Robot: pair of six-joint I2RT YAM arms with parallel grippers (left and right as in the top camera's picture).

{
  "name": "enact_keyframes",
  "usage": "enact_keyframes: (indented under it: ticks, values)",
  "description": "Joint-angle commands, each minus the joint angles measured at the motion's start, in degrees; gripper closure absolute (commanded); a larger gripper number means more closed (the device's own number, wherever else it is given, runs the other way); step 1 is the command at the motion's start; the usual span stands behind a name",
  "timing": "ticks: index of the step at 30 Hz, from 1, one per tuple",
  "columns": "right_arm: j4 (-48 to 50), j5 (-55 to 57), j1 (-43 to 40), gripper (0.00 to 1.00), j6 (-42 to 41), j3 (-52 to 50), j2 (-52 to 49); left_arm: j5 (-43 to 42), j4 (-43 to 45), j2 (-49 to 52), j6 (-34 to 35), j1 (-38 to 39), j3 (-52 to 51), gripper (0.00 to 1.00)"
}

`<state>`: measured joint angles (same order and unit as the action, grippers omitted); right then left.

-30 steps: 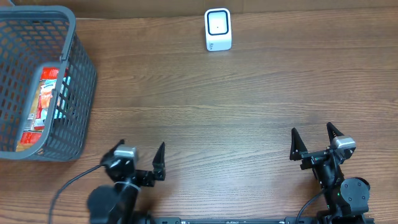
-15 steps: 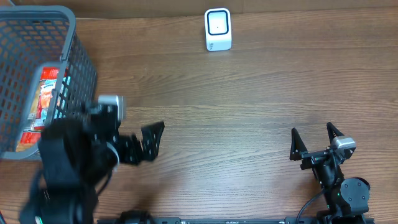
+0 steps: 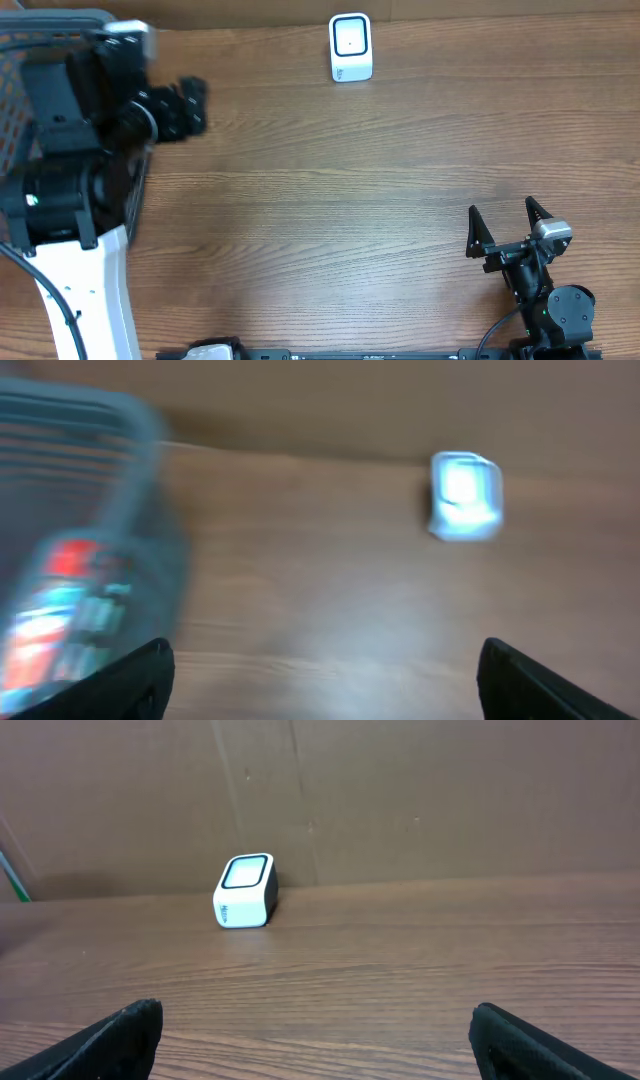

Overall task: Scan the item barcode
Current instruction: 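Move the left gripper into the grey basket over the items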

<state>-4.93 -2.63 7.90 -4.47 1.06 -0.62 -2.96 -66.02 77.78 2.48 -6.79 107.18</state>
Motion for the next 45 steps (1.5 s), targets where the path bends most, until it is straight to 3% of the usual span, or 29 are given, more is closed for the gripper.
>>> enact_keyframes:
  ticks: [1,9,20,24,28,40,42,45]
  values:
    - [0.28,0.11,-0.20,0.00,-0.13,-0.61,0.46,9.40,2.58,2.34,0.44,-5.70,1.42,0.10]
    - [0.26,0.13,-0.20,0.00,-0.13,-0.61,0.46,9.09,8.59,8.48,-0.76,-20.74,1.42,0.05]
    - [0.26,0.11,-0.20,0.00,-0.13,-0.61,0.46,-5.55,10.40,21.84,-17.11,-35.63,1.42,0.02]
    - [0.28,0.13,-0.20,0.00,-0.13,-0.61,0.46,-16.02,10.16,26.16,-24.13,-38.01,1.42,0.00]
    - [0.28,0.11,-0.20,0.00,-0.13,-0.61,0.46,-21.22,8.85,29.55,-28.94,-39.10,1.42,0.02]
    - [0.26,0.11,-0.20,0.00,-0.13,-0.61,0.46,-22.53,4.22,37.00,-32.28,-38.18,1.20,0.05]
    - [0.26,0.11,-0.20,0.00,-0.13,-0.61,0.46,-22.56,3.34,38.38,-32.28,-38.18,1.20,0.00]
    - [0.26,0.11,-0.20,0.00,-0.13,-0.61,0.46,-22.53,2.71,40.26,-32.26,-38.18,1.20,0.00]
